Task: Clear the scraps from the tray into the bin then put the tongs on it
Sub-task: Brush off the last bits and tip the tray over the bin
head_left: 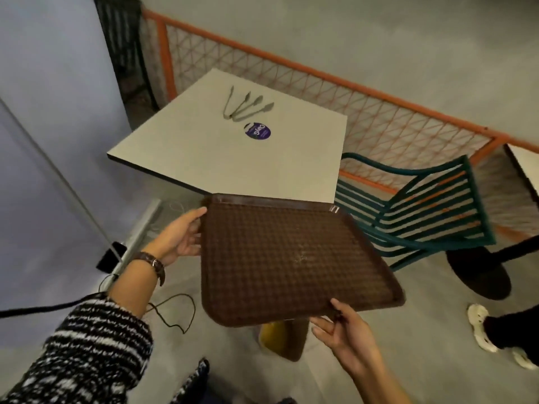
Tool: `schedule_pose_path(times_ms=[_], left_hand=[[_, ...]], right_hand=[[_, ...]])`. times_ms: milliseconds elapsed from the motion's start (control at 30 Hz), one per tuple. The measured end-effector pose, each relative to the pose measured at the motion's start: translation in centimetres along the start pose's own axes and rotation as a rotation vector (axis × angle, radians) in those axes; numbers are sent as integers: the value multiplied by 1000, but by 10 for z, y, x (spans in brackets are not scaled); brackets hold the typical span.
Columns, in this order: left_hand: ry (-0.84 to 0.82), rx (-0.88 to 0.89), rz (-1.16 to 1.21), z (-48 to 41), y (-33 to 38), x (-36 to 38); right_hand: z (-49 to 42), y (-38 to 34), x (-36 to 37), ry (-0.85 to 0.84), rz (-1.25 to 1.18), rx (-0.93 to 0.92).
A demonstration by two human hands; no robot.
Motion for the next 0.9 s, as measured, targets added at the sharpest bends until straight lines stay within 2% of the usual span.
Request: schedule_pose_path(times_ms=[67,133,200,367,533,667,767,900], left_hand=[[-51,-16,-58,2,-5,-10],[-26,-46,-134,1,-18,-16],[70,-80,-152,1,-33,-14],[282,-67,-30,-24,-58,-23],[297,-121,-17,-66,-61,-38],[366,-139,-47,-111,-53,-57],[413,-174,-60,-141,-47,-72],[435,-210,-74,-179,-40,-80]], right_hand=[[-12,7,31,3,-18,-40],[-31,13,57,18,-67,-54],[-54,17,76,17,-94,-64],[-100,15,107,83,-130,-4],[-130,-9,115,128,-81,42],[-166,-51,88,316,-164,-10],[-188,-92,59,465,-52,-64],[-210,-127,58,548,259,-119]])
Point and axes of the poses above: each hand's wrist, its own z-axis away from the middle knuckle, its own x-axis out of the palm, y = z × x, the point moved 1 cm from there along -z, towards the middle knuckle, and after that the axes turned 14 degrees about x, right-handed, at the moved point
